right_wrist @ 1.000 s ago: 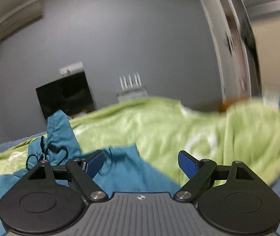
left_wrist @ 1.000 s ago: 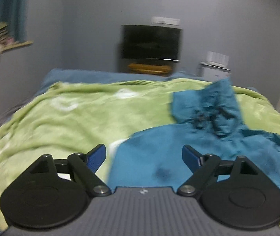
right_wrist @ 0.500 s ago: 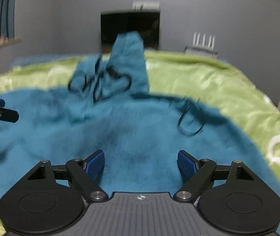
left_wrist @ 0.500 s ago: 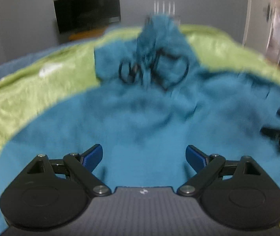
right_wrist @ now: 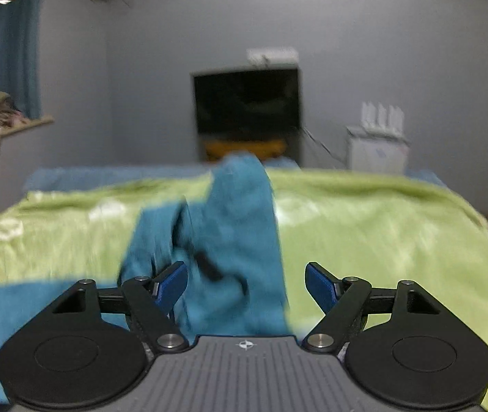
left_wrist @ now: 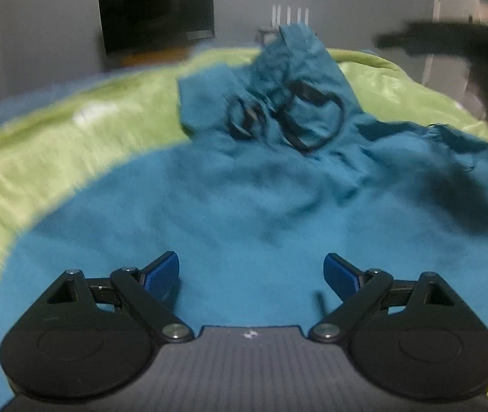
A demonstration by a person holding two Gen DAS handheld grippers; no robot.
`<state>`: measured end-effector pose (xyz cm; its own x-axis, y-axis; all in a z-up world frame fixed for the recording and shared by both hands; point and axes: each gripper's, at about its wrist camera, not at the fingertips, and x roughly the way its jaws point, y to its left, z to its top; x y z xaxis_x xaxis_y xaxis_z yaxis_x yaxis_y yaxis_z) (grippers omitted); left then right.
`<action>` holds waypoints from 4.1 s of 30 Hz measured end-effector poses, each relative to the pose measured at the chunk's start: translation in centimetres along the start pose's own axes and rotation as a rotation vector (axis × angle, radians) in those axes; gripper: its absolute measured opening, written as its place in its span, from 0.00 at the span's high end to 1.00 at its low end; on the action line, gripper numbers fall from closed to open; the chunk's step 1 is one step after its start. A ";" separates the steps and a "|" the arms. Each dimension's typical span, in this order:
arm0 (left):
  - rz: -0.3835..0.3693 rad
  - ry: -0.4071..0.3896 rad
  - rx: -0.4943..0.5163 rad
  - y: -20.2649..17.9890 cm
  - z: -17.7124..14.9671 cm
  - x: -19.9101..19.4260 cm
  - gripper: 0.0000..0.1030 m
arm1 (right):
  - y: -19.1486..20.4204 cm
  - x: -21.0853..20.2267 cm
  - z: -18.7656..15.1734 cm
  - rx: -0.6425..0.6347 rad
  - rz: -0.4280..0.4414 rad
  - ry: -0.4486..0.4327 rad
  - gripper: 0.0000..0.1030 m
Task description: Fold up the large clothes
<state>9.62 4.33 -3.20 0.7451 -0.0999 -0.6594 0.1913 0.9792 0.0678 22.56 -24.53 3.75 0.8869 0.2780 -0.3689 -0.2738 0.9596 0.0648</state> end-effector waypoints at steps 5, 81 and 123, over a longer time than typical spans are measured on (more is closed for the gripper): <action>-0.015 0.036 -0.082 2.7 -0.1 1.3 0.11 | -1.3 8.5 2.7 0.029 -0.054 0.023 0.27; -0.049 0.070 0.054 -2.8 -4.4 -0.3 0.02 | 8.6 -14.1 -17.4 -0.098 0.104 0.257 0.45; -0.081 0.022 0.124 -5.8 -6.2 -2.4 0.00 | -4.4 -27.3 -21.0 0.598 -0.167 0.314 0.27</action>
<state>2.76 0.00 -6.67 0.7104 -0.1727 -0.6823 0.3290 0.9385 0.1051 -8.27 -37.22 -5.96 0.7249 0.1857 -0.6634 0.1887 0.8726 0.4505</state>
